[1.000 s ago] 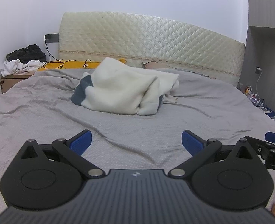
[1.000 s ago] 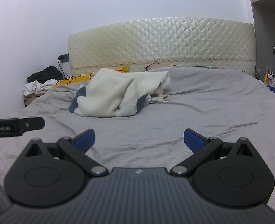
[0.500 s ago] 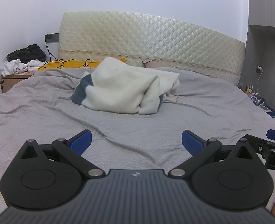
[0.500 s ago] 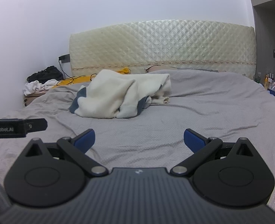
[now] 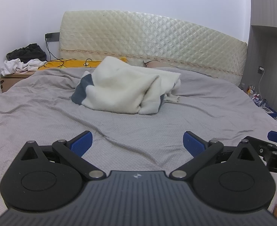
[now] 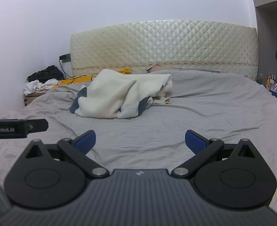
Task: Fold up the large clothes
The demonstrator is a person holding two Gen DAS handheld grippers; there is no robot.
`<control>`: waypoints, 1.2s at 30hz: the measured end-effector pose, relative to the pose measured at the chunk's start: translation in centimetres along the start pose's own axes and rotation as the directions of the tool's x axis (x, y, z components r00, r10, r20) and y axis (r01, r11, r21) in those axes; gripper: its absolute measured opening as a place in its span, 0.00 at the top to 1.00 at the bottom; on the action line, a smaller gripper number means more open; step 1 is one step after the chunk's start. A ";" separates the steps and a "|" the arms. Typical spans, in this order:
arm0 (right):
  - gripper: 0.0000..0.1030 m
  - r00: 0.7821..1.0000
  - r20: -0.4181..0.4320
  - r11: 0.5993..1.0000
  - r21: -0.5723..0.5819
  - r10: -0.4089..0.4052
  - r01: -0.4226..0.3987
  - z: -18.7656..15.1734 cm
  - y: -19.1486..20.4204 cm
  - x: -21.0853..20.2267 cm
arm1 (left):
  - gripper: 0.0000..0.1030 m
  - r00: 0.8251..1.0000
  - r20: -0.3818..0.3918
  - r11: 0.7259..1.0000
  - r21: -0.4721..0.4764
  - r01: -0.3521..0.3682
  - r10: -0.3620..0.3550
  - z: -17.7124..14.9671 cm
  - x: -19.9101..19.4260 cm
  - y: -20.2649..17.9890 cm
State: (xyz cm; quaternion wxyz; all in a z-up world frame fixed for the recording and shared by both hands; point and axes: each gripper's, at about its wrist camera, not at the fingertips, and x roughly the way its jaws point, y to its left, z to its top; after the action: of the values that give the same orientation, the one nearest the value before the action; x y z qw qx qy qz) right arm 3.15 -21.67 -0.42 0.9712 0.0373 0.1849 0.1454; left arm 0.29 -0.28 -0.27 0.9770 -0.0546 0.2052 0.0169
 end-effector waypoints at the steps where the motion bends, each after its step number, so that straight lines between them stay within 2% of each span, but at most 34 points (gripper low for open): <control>1: 0.00 1.000 -0.001 1.000 0.001 0.000 0.000 0.0 0.0 0.0 | 0.00 1.000 -0.001 1.000 0.000 0.000 0.000 0.0 0.0 0.0; 29: 0.00 0.999 -0.012 0.999 0.015 -0.040 0.040 0.4 0.4 0.3 | 0.00 0.999 -0.008 0.998 -0.043 0.039 -0.040 -0.2 0.2 1.0; 36: 0.00 0.998 -0.006 0.997 0.036 -0.067 0.067 0.9 0.5 1.1 | 0.00 0.997 -0.040 0.995 -0.078 0.055 -0.058 0.4 2.2 1.5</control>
State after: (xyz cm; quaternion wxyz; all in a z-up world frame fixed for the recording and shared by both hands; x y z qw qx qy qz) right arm 4.30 -20.87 0.07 0.9743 0.0481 0.1911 0.1094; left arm 2.37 1.29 -0.99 0.9697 -0.0984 0.2236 -0.0042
